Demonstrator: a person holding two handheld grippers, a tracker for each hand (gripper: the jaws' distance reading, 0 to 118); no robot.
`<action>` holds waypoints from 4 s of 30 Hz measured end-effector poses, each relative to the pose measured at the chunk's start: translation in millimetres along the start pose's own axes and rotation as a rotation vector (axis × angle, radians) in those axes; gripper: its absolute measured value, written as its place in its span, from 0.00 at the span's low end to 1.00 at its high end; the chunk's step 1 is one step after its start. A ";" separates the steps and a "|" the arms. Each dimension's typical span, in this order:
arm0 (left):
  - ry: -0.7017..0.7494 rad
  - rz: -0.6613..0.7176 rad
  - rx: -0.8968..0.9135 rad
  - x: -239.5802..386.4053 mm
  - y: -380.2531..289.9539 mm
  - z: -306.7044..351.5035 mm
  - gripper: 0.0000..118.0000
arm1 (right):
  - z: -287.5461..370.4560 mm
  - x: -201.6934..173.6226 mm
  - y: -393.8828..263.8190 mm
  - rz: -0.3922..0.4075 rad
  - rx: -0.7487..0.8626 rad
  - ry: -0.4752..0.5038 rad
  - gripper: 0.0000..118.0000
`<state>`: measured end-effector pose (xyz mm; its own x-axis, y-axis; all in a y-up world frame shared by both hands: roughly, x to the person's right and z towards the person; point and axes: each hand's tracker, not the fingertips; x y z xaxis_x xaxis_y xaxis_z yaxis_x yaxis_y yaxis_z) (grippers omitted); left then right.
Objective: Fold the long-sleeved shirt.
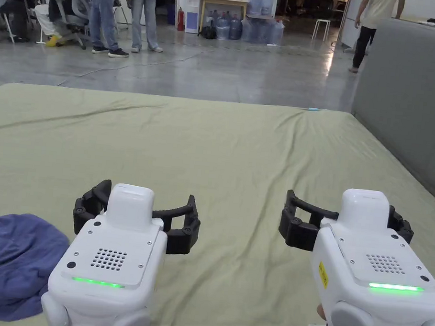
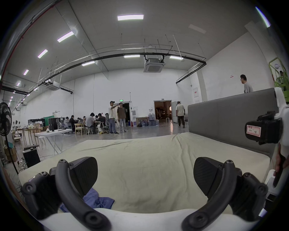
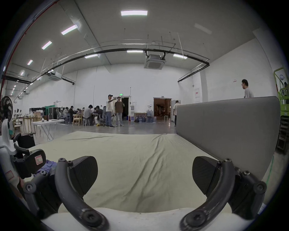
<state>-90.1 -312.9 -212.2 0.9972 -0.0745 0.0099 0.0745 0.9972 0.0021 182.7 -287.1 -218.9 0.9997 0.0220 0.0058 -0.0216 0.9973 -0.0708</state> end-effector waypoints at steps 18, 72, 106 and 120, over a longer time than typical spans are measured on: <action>0.007 0.032 -0.010 -2.4 -1.6 -3.0 0.99 | -1.0 -0.3 -1.7 0.031 -0.007 -0.004 1.00; 0.592 0.076 -0.123 -191.8 12.4 92.0 0.00 | -18.5 -226.6 4.6 0.044 -0.003 0.574 0.00; 0.178 0.346 -0.813 -248.6 -96.8 -116.6 0.15 | -68.4 -237.3 -44.7 0.092 -0.171 0.577 0.00; -0.445 0.323 -0.732 24.5 -27.1 -221.0 0.14 | -40.8 -60.4 -3.9 0.043 -0.069 0.214 0.00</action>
<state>-65.5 -341.4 -433.0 0.8861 0.3660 0.2844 -0.0683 0.7100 -0.7008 122.7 -295.1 -259.7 0.9769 0.0413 -0.2098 -0.0707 0.9884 -0.1345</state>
